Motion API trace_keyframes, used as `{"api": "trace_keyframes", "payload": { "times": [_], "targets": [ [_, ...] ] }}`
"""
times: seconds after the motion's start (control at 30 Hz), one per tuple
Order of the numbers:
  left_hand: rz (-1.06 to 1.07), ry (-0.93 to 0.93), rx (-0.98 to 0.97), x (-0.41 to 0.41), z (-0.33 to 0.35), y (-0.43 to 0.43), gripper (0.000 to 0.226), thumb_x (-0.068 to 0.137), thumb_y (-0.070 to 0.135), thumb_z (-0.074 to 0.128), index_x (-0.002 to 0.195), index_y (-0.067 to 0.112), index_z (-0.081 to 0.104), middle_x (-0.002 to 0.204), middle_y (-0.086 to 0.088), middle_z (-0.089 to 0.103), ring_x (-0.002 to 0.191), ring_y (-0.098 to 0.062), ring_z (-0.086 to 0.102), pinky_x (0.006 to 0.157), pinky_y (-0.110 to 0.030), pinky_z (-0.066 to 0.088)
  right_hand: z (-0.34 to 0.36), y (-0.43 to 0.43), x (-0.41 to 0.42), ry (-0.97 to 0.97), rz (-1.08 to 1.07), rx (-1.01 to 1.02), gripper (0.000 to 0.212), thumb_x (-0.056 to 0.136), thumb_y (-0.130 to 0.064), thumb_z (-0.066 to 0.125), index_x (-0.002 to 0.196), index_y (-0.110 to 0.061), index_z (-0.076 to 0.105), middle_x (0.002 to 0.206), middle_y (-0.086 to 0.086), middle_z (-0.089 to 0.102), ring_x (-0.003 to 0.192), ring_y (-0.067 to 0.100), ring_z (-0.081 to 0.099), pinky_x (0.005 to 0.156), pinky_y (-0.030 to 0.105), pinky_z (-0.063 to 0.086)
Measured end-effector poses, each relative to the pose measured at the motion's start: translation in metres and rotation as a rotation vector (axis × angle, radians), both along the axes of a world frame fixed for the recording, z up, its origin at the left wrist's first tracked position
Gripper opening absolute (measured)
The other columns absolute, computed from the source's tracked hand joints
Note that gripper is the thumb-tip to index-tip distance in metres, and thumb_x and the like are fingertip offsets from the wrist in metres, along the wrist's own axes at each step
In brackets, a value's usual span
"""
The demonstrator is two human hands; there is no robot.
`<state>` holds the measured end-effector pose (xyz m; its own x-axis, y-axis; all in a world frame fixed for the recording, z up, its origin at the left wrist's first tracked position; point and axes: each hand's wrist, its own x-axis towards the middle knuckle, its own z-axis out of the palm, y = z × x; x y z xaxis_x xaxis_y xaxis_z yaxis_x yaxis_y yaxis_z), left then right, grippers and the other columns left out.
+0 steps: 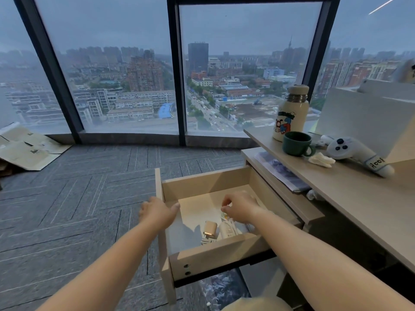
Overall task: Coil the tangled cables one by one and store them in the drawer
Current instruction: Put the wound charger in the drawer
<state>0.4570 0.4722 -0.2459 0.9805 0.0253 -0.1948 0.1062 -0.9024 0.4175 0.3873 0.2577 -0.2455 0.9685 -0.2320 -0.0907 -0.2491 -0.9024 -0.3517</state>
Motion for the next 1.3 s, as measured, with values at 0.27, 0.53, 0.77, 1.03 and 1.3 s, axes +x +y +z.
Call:
{"api": "trace_keyframes", "payload": {
  "times": [0.27,0.53,0.77,1.03,1.3],
  "targets": [
    [-0.063,0.030,0.038,-0.021,0.017,-0.011,0.054,0.091,0.051,0.049,0.114,0.004,0.061,0.136,-0.020,0.041,0.110,-0.034,0.054,0.093,-0.042,0.049,0.013,-0.004,-0.026,-0.046,-0.097,0.006,0.023,0.089,-0.039,0.057,0.103,-0.024,0.065,0.115,0.004,0.060,0.104,0.021,0.054,0.088,0.035,0.047],
    [-0.208,0.031,-0.039,-0.051,0.026,-0.046,0.040,0.092,0.043,0.052,0.098,0.005,0.060,0.127,-0.018,0.050,0.092,-0.025,0.058,0.077,-0.033,0.050,0.022,-0.008,-0.055,0.004,-0.114,0.048,0.032,0.089,-0.041,0.056,0.115,-0.024,0.060,0.124,0.007,0.052,0.105,0.022,0.053,0.094,0.038,0.046],
    [-0.315,0.091,-0.322,-0.075,0.026,-0.081,0.028,0.091,0.023,0.057,0.069,0.010,0.046,0.069,-0.003,0.044,0.055,-0.013,0.040,0.048,-0.022,0.033,0.026,-0.021,-0.078,-0.031,-0.168,0.086,0.037,0.088,-0.039,0.059,0.120,-0.022,0.059,0.122,0.004,0.055,0.104,0.019,0.055,0.089,0.035,0.048],
    [-0.451,0.122,-0.358,-0.099,0.026,-0.123,0.013,0.091,0.015,0.054,0.084,0.004,0.053,0.074,-0.006,0.050,0.068,-0.018,0.052,0.056,-0.025,0.042,0.031,-0.041,-0.104,-0.136,-0.245,0.137,0.029,0.088,-0.031,0.060,0.115,-0.020,0.061,0.110,0.001,0.062,0.098,0.015,0.059,0.088,0.037,0.053],
    [-0.584,0.211,-0.472,-0.119,0.019,-0.150,0.022,0.091,0.002,0.048,0.106,0.005,0.064,0.085,-0.004,0.058,0.080,-0.016,0.055,0.071,-0.025,0.043,0.030,-0.052,-0.129,-0.193,-0.341,0.071,0.036,0.088,-0.027,0.061,0.122,-0.019,0.054,0.126,0.003,0.047,0.116,0.018,0.045,0.096,0.036,0.046]
  ]
}}
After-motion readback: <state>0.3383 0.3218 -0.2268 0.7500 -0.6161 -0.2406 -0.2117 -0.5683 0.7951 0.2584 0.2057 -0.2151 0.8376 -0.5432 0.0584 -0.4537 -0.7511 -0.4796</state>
